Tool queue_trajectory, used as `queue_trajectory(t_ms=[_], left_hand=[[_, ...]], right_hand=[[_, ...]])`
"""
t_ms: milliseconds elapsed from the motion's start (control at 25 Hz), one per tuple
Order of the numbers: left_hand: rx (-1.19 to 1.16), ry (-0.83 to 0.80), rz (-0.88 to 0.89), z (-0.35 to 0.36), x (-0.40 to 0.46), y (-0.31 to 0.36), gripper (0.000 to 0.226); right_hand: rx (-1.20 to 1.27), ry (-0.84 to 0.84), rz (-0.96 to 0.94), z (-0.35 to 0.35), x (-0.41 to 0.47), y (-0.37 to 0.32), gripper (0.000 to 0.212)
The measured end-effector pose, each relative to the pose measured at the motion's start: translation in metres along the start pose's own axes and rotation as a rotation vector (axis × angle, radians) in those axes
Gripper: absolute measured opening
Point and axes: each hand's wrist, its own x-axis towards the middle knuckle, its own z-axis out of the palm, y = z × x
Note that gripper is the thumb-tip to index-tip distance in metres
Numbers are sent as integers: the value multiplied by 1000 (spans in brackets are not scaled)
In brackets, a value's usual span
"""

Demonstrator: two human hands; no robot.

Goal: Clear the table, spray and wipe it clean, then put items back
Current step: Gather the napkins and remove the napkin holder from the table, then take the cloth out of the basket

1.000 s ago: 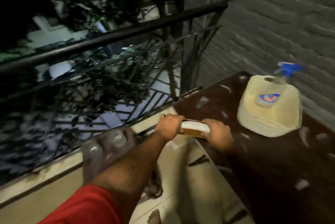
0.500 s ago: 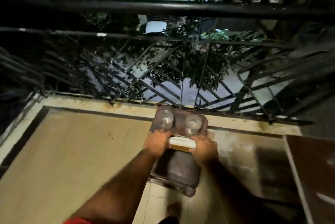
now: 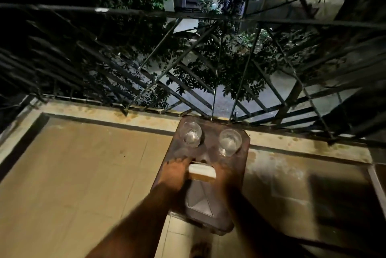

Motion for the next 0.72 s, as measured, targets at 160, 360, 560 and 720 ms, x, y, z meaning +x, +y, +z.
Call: queue_trajectory(t_ms=[160,360,560,720], left_hand=[[-8,30,-15,-25,-23,34,88],[-35,153,321,-95,-52,185,60],[-51,266,688,-164,-89,382,47],[-57,307,904,-184,-146,514,42]], right_hand=[[111,143,-30,-35,-45,12,57],[156,227,240,-133,-115,92,57],[156,485,470,-249,-224,218,46],[128,636,658,-314,-330,313,43]])
